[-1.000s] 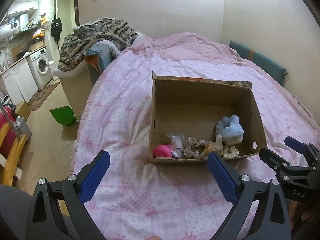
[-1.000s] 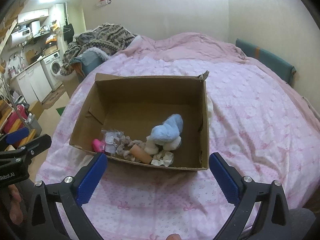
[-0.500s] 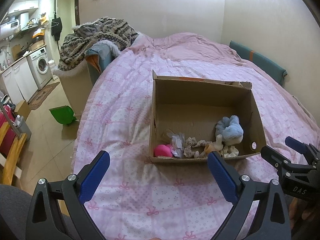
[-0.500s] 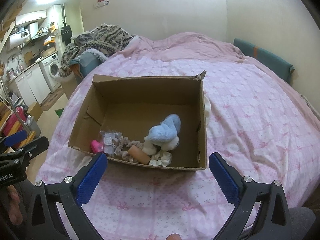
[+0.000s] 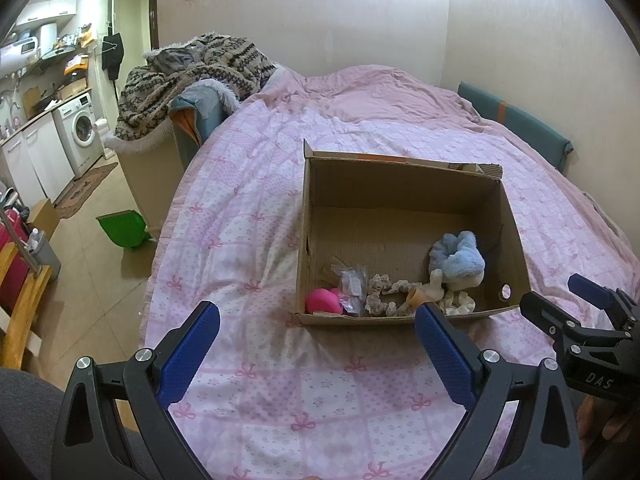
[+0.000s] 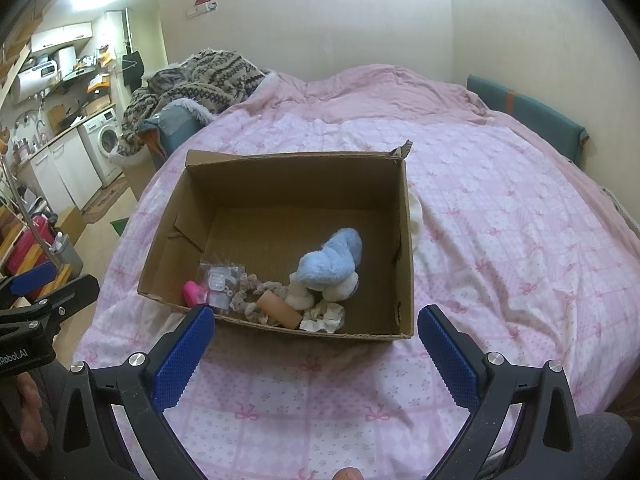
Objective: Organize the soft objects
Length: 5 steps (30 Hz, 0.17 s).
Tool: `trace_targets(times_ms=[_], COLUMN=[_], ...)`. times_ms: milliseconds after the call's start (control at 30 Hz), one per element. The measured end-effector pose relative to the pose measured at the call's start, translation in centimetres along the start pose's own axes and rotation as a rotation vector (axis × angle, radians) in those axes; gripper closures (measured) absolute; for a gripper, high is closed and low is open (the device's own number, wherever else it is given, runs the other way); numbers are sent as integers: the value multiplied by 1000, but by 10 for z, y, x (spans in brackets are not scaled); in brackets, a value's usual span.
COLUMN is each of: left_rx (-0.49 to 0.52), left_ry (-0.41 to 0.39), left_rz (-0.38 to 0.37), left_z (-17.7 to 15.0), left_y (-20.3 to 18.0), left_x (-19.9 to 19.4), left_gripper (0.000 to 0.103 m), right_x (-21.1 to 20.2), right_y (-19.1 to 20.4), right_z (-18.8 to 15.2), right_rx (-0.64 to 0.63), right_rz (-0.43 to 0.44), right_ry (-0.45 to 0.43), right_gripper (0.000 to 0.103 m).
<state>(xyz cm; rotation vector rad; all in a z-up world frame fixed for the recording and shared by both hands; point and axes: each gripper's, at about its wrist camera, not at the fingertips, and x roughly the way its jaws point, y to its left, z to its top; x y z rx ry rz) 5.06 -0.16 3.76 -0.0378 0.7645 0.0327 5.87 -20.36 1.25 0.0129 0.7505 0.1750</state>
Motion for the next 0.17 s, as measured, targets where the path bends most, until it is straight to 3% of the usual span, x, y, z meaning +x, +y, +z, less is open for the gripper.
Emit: trace_targets(times_ms=[167], left_rx=[-2], left_ry=[1], left_rz=[-7], left_z=[-1], left_y=[0], left_x=[-1], left_gripper=[5], right_x=[-1], right_y=[0], right_z=[0], right_rx=[2], right_rz=[1], right_ry=[-1], right_gripper=[0])
